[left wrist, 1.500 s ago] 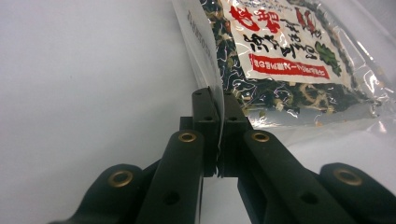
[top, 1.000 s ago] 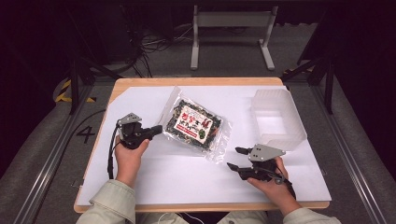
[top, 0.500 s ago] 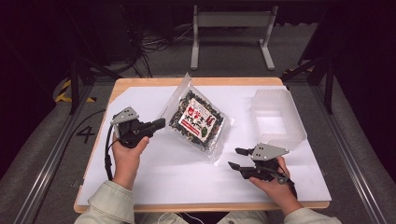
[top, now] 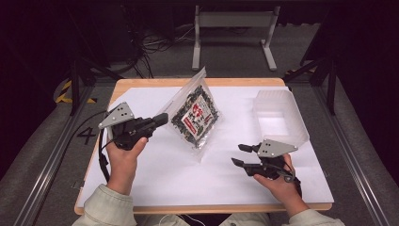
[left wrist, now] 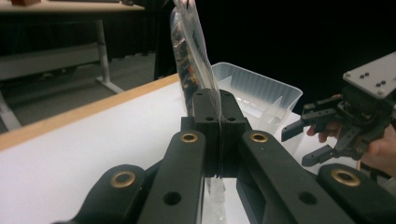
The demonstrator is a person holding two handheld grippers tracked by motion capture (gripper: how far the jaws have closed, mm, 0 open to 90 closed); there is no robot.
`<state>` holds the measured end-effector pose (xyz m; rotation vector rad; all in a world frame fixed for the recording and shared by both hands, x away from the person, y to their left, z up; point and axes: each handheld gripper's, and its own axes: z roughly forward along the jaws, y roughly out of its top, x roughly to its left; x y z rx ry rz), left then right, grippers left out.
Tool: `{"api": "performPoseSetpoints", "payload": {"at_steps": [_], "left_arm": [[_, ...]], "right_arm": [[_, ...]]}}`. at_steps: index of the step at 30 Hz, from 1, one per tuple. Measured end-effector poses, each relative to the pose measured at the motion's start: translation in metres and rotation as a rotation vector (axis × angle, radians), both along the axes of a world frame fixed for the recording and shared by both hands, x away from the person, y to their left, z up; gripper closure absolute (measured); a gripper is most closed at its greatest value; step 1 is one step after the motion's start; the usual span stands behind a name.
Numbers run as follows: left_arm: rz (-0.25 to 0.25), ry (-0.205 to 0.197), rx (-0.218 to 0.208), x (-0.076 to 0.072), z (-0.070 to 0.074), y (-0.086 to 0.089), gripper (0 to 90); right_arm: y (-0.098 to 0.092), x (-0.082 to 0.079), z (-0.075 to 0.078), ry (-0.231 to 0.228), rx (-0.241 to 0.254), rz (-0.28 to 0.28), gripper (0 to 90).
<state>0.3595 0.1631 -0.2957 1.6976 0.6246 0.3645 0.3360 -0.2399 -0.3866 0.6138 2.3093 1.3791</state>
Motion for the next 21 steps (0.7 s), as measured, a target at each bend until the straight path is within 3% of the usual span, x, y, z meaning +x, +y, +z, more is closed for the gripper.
{"api": "performPoseSetpoints", "payload": {"at_steps": [4, 12, 21], "left_arm": [[0.007, -0.029, 0.036, -0.007, 0.011, -0.001, 89.9], [0.010, -0.039, -0.002, -0.010, 0.016, 0.008, 89.9], [-0.028, -0.069, 0.003, -0.020, 0.024, 0.012, 89.9]], "right_arm": [[0.001, 0.001, 0.012, -0.008, 0.015, 0.008, 45.1], [0.008, 0.005, 0.037, -0.028, 0.049, 0.033, 44.5], [0.025, 0.017, 0.061, -0.042, 0.061, 0.040, 36.0]]}}
